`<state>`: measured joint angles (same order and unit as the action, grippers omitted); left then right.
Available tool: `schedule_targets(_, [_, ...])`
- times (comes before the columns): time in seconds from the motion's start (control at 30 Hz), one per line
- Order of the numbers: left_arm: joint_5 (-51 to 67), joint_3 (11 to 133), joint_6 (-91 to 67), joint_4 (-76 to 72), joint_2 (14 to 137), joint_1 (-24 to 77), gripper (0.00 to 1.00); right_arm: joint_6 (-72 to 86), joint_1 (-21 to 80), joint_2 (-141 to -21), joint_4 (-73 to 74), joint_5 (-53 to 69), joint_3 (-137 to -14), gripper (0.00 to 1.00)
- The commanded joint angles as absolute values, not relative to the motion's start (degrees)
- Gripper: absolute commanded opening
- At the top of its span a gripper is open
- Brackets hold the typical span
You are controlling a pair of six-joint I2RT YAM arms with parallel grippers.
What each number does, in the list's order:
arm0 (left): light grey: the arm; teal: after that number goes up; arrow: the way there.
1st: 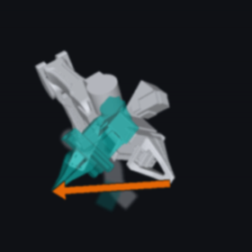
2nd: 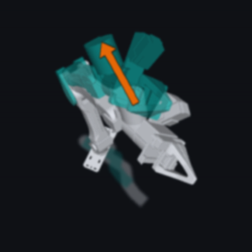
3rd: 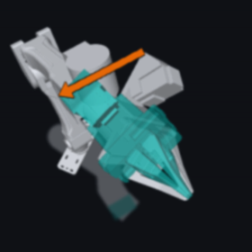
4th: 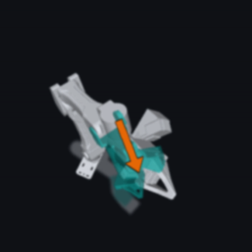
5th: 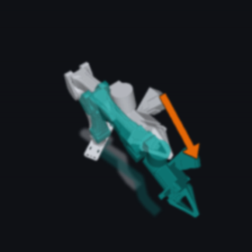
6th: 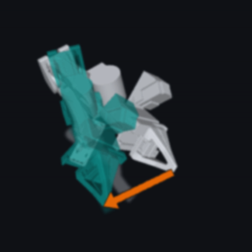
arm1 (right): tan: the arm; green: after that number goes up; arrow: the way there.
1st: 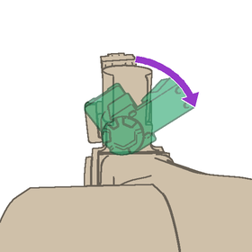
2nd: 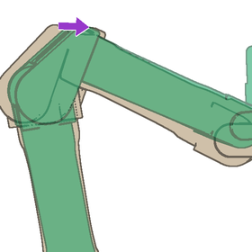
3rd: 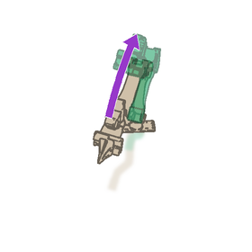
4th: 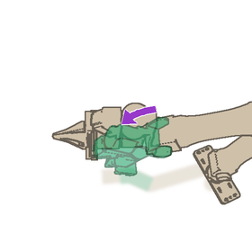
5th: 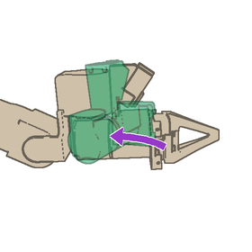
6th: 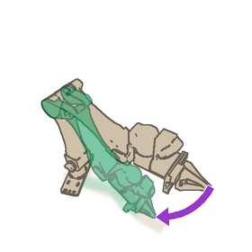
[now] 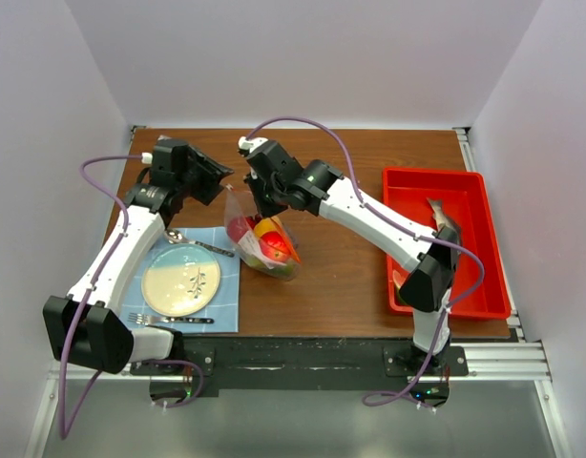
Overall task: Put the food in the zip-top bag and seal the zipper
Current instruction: Adjust the zipper food storage bag at the center of the board.
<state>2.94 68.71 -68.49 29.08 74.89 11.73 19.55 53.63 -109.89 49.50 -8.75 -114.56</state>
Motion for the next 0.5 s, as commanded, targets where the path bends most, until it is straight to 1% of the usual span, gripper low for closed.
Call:
schedule_targets(0.0, [3.2, 69.5, -69.4, 30.2, 72.9, 12.3, 0.57, 20.0, 54.1, -110.1, 49.0, -11.2, -118.2, 0.00])
schedule_targets(0.27, [1.5, 73.2, -67.9, 36.0, 72.5, 12.8, 0.56, 20.1, 54.7, -110.7, 48.9, -12.5, -118.7, 0.00])
schedule_targets(0.47, [1.5, 73.8, -67.6, 37.6, 72.2, 12.9, 0.56, 20.3, 55.2, -110.9, 48.6, -13.4, -118.0, 0.00])
